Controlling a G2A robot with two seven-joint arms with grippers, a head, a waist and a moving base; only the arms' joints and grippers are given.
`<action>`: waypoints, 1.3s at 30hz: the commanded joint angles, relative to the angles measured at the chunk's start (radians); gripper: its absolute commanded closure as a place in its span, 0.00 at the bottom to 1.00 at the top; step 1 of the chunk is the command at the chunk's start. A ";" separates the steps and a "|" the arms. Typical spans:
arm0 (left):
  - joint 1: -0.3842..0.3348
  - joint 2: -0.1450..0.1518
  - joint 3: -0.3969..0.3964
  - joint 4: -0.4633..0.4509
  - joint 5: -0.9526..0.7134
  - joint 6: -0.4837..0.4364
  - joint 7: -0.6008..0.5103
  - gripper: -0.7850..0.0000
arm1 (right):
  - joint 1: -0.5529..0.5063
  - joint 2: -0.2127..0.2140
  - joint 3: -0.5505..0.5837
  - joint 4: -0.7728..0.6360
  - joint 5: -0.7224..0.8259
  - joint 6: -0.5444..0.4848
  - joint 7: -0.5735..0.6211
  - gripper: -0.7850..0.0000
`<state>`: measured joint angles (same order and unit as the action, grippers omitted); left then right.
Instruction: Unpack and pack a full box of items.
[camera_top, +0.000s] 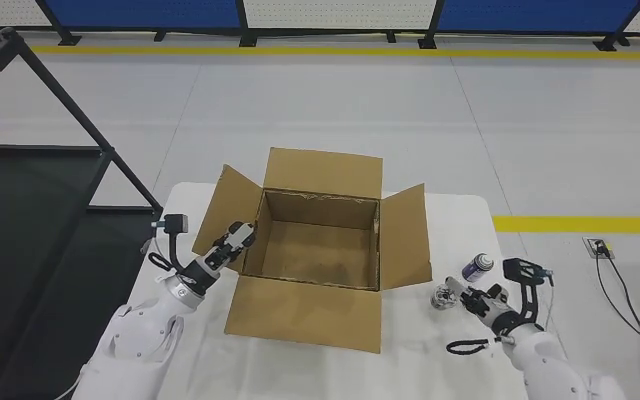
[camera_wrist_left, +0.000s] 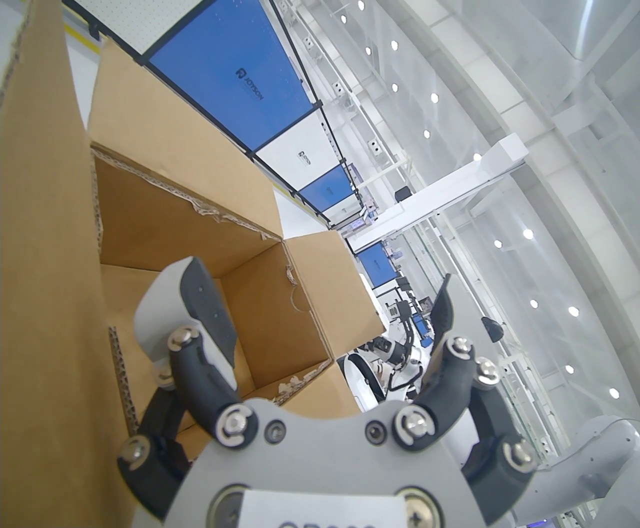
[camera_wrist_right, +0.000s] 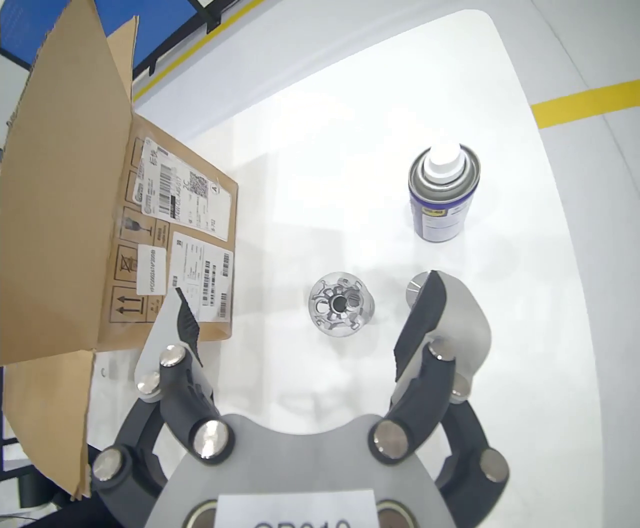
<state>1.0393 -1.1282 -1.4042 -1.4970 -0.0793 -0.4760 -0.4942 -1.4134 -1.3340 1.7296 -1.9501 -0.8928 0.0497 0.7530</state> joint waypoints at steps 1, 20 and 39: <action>-0.004 -0.001 0.005 0.000 0.002 0.002 -0.003 0.00 | -0.002 0.007 -0.001 0.011 -0.037 -0.055 0.035 0.00; -0.012 -0.003 0.011 0.006 0.006 0.011 0.003 0.00 | 0.104 0.038 -0.151 0.109 -0.299 -0.144 0.238 0.00; -0.008 -0.001 0.002 0.010 0.005 0.007 0.002 0.00 | 0.201 0.042 -0.205 0.267 -0.260 -0.089 0.214 0.00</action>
<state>1.0310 -1.1298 -1.4017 -1.4870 -0.0757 -0.4685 -0.4922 -1.2169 -1.2927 1.5260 -1.6913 -1.1554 -0.0437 0.9701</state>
